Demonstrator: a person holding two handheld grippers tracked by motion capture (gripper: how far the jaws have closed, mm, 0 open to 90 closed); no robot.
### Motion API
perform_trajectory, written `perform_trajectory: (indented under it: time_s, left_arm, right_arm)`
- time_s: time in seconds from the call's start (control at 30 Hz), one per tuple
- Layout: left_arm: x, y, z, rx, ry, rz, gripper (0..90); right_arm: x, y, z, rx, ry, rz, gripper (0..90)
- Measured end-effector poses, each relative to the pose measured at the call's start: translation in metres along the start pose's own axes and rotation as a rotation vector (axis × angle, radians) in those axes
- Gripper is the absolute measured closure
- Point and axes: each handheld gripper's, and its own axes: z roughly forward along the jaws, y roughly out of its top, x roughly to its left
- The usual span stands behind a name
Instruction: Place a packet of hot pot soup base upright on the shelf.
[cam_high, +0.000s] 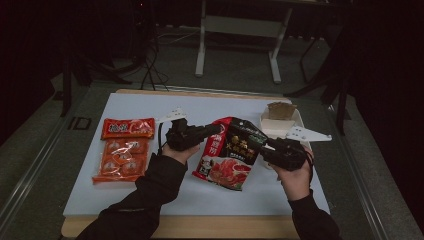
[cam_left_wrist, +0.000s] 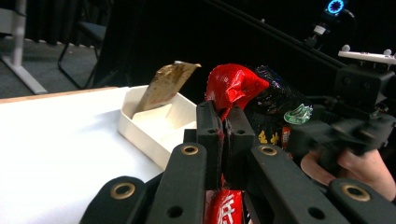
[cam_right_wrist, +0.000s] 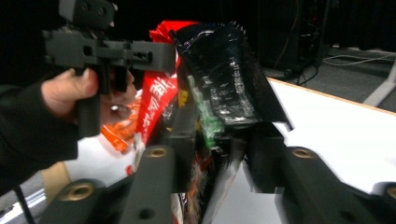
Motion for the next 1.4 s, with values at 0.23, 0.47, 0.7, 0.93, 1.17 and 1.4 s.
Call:
perform_trajectory:
  time_s: [0.23, 0.47, 0.7, 0.93, 1.17, 1.4]
  left_arm:
    - [0.003, -0.005, -0.001, -0.015, -0.016, -0.044, 87.6]
    - [0.004, -0.008, -0.003, 0.016, -0.04, 0.003, 86.4]
    - [0.006, -0.006, -0.002, 0.034, -0.08, 0.016, 75.6]
    - [0.003, -0.004, -0.004, 0.03, -0.053, 0.053, 55.1]
    - [-0.001, -0.01, -0.013, 0.052, -0.026, 0.088, 29.2]
    - [-0.002, -0.02, -0.022, 0.13, 0.026, 0.153, 7.0]
  right_arm:
    - [0.0, 0.011, -0.001, 0.013, 0.046, 0.038, 72.7]
    - [0.003, 0.013, -0.003, 0.021, 0.021, 0.024, 76.8]
    - [0.006, 0.022, -0.011, 0.016, 0.003, -0.035, 77.1]
    - [0.005, 0.029, -0.019, 0.014, -0.033, -0.086, 77.1]
    - [-0.005, 0.04, -0.029, -0.007, -0.033, -0.097, 77.0]
    - [-0.015, 0.045, -0.037, -0.033, -0.053, -0.1, 76.9]
